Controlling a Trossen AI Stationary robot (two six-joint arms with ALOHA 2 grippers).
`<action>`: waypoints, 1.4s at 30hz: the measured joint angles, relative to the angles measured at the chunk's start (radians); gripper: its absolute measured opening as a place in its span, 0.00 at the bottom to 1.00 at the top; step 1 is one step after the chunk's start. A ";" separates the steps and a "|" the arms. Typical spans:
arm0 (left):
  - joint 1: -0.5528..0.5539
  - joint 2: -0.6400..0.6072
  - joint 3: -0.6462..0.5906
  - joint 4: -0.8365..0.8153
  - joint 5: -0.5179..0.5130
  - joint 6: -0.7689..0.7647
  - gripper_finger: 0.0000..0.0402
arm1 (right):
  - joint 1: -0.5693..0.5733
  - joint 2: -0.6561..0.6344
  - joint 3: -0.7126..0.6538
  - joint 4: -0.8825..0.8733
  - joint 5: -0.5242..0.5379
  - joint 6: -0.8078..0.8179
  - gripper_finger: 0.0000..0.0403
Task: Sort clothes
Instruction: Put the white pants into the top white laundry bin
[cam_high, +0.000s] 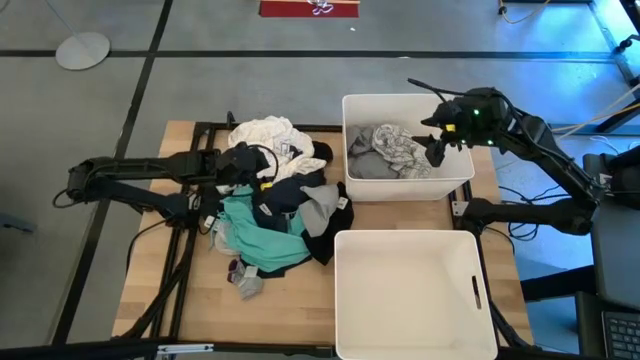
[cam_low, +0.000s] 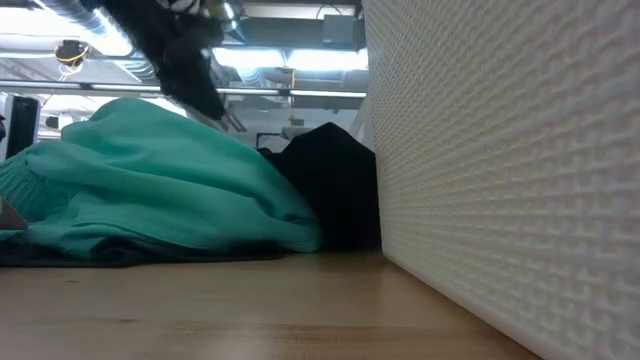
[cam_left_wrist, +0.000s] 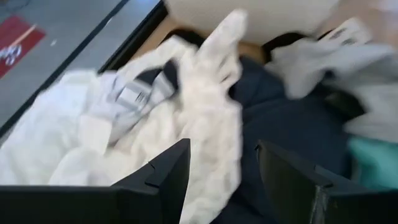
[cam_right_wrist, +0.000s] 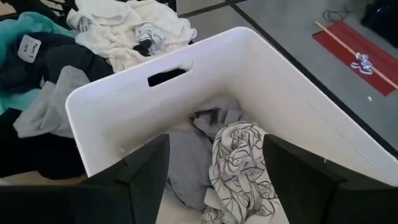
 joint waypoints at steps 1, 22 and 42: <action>0.012 0.000 -0.014 0.000 0.000 -0.001 0.44 | 0.000 -0.005 -0.009 0.007 0.000 -0.002 0.64; 0.124 0.000 -0.155 0.136 0.063 0.023 0.44 | 0.000 0.003 -0.026 0.051 -0.001 -0.005 0.64; 0.443 0.093 -0.119 0.001 -0.048 -0.022 0.44 | 0.000 0.003 -0.026 0.046 -0.001 -0.004 0.64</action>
